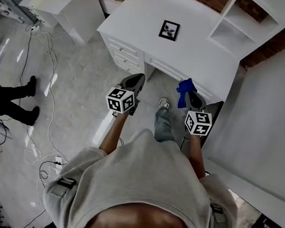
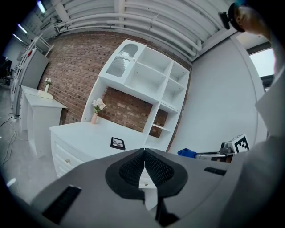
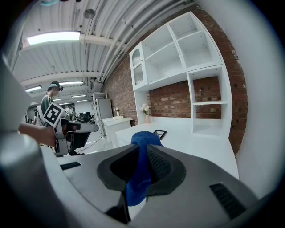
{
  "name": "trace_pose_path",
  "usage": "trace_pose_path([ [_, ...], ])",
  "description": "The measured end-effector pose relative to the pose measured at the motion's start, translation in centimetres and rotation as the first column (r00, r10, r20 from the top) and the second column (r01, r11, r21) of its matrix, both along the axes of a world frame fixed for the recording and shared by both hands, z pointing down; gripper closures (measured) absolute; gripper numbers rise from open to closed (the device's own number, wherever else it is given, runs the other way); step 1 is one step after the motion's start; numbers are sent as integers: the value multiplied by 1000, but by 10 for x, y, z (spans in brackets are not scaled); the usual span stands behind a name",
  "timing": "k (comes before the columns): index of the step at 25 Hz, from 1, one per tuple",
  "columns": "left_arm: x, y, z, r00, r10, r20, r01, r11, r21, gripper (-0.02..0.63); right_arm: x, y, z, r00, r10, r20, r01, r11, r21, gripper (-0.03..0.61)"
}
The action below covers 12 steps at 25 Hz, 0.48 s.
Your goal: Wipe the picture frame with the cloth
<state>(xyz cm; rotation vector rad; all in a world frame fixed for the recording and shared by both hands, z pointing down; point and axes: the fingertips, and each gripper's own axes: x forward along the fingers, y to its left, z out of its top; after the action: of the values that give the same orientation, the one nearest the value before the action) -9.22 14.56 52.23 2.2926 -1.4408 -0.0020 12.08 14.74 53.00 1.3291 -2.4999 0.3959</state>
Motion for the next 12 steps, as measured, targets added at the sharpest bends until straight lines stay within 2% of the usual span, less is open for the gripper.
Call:
trace_pose_path([
  [12, -12, -117, -5, 999, -50, 23, 50, 999, -4, 597, -20, -134, -4, 997, -71, 18, 71, 997, 7, 512],
])
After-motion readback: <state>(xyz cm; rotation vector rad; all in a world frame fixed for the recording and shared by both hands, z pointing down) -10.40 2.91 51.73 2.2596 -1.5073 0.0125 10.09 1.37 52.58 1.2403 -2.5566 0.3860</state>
